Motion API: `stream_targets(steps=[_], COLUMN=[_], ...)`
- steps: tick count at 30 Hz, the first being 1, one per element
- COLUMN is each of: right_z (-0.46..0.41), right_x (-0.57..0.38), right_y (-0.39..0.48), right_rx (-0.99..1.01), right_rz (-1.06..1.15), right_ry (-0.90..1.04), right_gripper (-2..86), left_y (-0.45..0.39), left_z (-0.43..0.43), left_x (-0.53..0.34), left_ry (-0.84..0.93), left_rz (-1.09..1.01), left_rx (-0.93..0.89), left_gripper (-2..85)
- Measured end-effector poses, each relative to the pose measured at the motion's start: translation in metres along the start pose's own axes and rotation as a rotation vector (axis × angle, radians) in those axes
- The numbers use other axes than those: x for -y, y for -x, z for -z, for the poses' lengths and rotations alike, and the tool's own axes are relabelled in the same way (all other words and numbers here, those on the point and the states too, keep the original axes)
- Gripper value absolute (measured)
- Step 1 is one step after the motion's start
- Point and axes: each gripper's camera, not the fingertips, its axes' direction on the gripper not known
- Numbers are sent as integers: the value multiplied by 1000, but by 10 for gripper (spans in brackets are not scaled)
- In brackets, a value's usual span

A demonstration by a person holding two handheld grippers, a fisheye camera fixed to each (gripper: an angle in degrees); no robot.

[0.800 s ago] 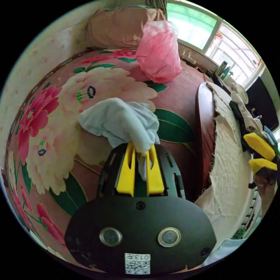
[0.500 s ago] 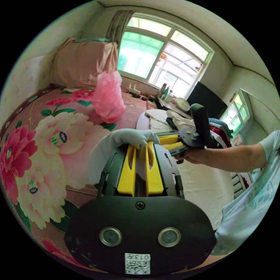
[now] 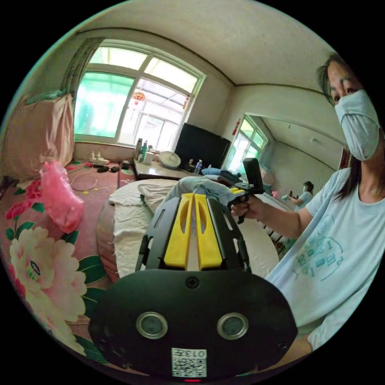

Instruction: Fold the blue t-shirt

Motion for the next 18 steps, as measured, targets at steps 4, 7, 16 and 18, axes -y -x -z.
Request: stream_targets(steps=[4,7,16,18], right_z=[115,162,211,196], right_x=[-20,-51,-242,-215], right_y=[-13,-31,-131,-120], right_rx=[71,85,-80,-85], right_rz=[-53,-170,-993,-933], right_ry=[-31,117,-147,-106], right_gripper=[49,46,38,75], left_y=[-56,-91,-84,-87], left_z=[-53,-107,-270,-271], left_x=[34,38,-84,-88], left_ry=[14,173,656,661], left_rz=[-97,-63,343,359], left_rx=[-268,-371,-455,-412], left_gripper=[-1,-1,-1,-1])
